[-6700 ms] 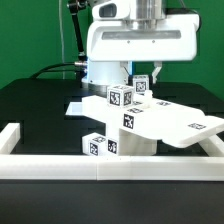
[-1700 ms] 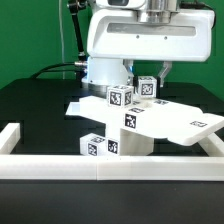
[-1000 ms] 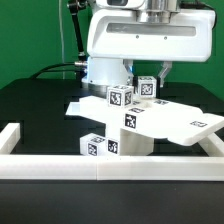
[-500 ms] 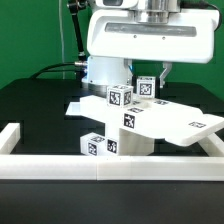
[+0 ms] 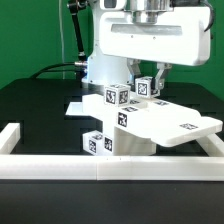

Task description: Assemble chair

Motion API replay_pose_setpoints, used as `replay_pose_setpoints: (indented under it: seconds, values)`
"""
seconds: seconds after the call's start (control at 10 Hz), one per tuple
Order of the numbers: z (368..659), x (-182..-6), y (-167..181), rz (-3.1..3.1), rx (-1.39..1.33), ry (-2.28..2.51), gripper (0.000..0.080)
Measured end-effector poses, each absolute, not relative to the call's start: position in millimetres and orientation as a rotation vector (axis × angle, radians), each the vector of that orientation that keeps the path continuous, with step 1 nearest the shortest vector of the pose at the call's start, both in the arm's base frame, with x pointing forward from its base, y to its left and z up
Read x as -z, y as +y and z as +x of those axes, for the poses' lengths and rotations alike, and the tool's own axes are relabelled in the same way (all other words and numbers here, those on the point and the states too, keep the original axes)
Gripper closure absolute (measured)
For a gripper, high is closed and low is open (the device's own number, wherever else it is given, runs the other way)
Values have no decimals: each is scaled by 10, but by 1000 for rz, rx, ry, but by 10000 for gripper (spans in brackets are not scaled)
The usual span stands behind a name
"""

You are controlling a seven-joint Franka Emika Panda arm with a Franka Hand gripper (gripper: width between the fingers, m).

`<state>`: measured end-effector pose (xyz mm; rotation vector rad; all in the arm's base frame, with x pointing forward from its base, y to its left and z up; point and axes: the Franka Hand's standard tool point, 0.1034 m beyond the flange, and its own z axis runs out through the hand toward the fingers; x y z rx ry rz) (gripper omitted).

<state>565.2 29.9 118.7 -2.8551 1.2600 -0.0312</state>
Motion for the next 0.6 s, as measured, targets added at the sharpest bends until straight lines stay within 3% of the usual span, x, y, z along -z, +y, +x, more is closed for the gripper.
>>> replay_pose_setpoints:
  seconds: [0.4, 0.5, 0.6]
  values:
    - [5658, -1188, 331, -2648, 22, 1625, 509]
    - [5658, -1187, 329, -2669, 22, 1590, 440]
    - [5658, -1187, 330, -2697, 23, 1543, 271]
